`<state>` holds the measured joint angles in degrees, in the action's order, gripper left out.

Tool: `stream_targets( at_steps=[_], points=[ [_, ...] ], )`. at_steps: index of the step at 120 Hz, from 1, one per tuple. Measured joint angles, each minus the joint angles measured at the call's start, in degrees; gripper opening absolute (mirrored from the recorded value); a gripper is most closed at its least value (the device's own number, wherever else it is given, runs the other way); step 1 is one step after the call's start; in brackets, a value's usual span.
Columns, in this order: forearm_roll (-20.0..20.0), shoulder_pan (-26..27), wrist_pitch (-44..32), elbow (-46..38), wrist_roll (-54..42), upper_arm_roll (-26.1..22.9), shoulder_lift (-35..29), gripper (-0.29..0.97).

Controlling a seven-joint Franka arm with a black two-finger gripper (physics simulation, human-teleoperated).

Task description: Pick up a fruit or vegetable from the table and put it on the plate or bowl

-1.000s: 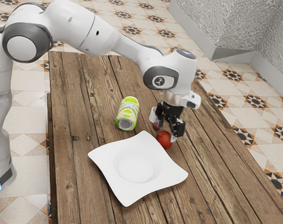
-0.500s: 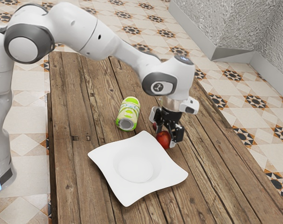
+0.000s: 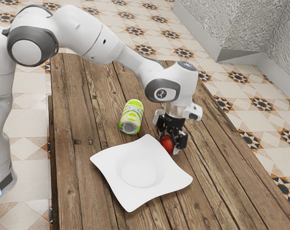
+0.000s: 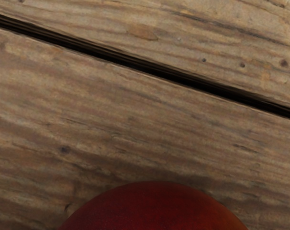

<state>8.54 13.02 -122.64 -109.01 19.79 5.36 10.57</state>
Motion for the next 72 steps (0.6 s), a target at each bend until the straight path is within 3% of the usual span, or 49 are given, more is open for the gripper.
stream_targets(
  at_steps=[14, 36, 72],
  points=[
    [0.0, -0.1, -0.3, 0.0, 0.1, 0.0, 0.3, 0.66],
    [-0.2, -0.1, -0.7, 0.0, 0.6, 0.0, 0.2, 0.42],
    [-0.6, 0.5, -0.9, 0.1, 4.8, 0.0, -3.1, 0.36]
  ],
)
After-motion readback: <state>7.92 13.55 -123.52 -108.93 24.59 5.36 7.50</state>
